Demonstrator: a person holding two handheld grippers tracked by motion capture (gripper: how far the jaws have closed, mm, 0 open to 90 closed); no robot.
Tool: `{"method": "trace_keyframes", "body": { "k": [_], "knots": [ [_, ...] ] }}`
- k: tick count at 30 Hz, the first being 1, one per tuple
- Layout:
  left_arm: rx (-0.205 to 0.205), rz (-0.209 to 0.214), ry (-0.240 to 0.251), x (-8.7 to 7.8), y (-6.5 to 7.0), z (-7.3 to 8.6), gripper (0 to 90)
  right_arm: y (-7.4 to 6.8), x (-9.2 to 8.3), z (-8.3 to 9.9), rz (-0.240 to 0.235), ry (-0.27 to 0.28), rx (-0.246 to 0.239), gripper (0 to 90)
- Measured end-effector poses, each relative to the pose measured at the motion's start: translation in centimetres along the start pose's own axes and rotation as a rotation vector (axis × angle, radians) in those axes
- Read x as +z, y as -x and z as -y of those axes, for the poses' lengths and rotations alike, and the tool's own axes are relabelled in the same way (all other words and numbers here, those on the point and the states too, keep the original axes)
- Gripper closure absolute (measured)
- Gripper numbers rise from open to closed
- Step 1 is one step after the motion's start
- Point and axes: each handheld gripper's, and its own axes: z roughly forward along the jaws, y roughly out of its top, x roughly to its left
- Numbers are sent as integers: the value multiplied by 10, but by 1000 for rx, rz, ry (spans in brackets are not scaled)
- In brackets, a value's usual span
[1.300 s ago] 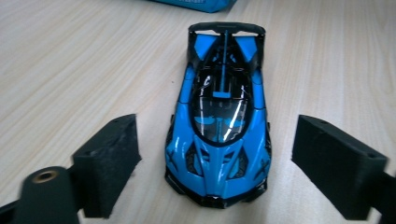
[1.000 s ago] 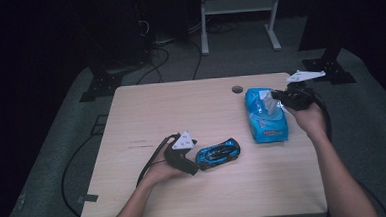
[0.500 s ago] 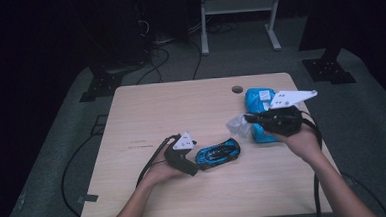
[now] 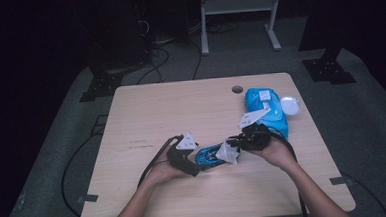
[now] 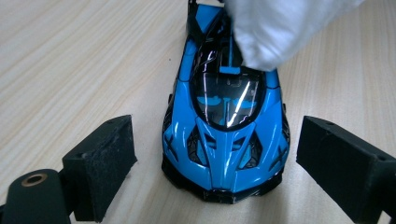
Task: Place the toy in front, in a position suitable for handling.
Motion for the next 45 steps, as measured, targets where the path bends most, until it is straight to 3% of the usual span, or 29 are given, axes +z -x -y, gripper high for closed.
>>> {"method": "trace_keyframes", "body": {
  "k": [2,4,6,8,11,17,20,24,26,30,31,34,37,39,42,45],
  "knots": [
    [4,9,-6,2,1,0,123,-7,9,1,0,2,-28,805],
    [9,4,-9,3,1,1,126,-17,17,3,45,0,-97,799],
    [10,10,-10,4,1,1,153,-22,25,6,44,-8,-129,799],
    [2,7,-9,4,1,0,157,-25,31,10,75,-10,-148,803],
    [9,5,-8,5,0,0,157,-24,35,19,81,20,-138,814],
    [13,21,-21,11,2,0,188,-17,37,41,31,85,-43,745],
    [12,23,-23,14,1,0,188,-18,35,43,33,79,-53,666],
    [-3,42,-21,19,0,-1,195,-21,37,46,39,99,-66,662],
    [12,33,-32,21,2,0,222,-24,39,44,48,103,-78,663],
    [12,33,-34,20,2,0,229,-29,41,41,65,102,-93,750],
    [14,35,-33,20,2,0,231,-29,42,41,63,104,-92,818],
    [13,35,-35,19,1,0,228,-29,44,40,26,89,-63,849],
    [17,27,-28,12,0,0,195,-19,37,41,-27,125,48,860],
    [17,23,-11,8,0,1,189,-11,28,42,-29,171,111,861],
    [16,22,-5,6,-2,1,181,-4,13,42,43,237,179,861],
    [19,19,-5,6,-2,1,182,0,-1,40,186,272,175,861]
  ]
}}
